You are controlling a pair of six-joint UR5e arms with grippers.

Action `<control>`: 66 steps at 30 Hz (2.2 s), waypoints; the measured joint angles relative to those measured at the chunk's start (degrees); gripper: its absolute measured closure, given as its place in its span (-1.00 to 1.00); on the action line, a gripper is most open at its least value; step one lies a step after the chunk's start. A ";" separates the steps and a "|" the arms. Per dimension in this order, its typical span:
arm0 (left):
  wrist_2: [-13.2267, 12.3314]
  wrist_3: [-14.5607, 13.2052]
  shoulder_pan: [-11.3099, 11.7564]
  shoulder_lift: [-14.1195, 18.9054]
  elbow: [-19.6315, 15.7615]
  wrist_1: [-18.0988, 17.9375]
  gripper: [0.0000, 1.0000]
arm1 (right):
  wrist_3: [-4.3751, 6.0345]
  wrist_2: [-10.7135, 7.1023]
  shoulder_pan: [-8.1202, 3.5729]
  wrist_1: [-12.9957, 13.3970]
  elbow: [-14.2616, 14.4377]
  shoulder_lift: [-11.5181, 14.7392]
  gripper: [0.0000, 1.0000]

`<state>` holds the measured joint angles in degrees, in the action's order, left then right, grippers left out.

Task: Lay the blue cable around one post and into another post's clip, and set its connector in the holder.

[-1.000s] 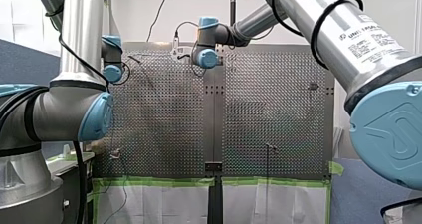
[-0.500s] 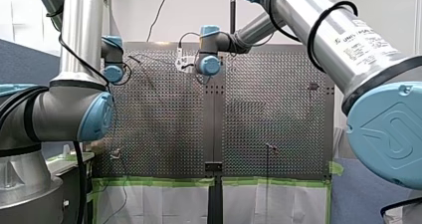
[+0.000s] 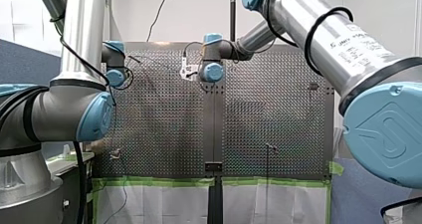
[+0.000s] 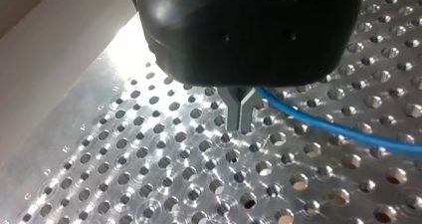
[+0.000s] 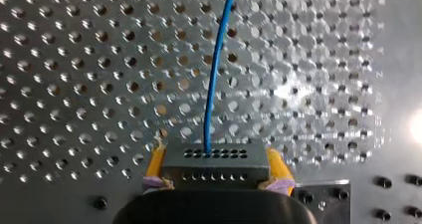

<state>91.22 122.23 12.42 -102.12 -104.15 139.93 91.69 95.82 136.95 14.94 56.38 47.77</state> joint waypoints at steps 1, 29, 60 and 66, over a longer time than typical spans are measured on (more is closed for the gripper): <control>-0.07 0.01 -0.01 -0.01 0.09 0.00 0.95 | 0.22 -0.03 -0.20 0.16 0.00 -0.02 1.00; -0.53 -1.66 -1.26 -0.03 0.13 2.33 -1.00 | -0.02 0.09 -1.84 1.27 5.33 -0.59 1.00; 1.99 -1.70 -2.86 -2.39 0.11 4.49 -1.00 | 0.39 9.68 -3.12 16.36 20.52 -0.61 1.00; 2.27 -1.73 -3.20 -2.56 0.11 4.48 -1.00 | 0.24 12.40 -3.19 19.09 23.25 -0.61 1.00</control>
<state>93.49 120.50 9.22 -104.68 -104.04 144.41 91.93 108.22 133.76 34.02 79.62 47.16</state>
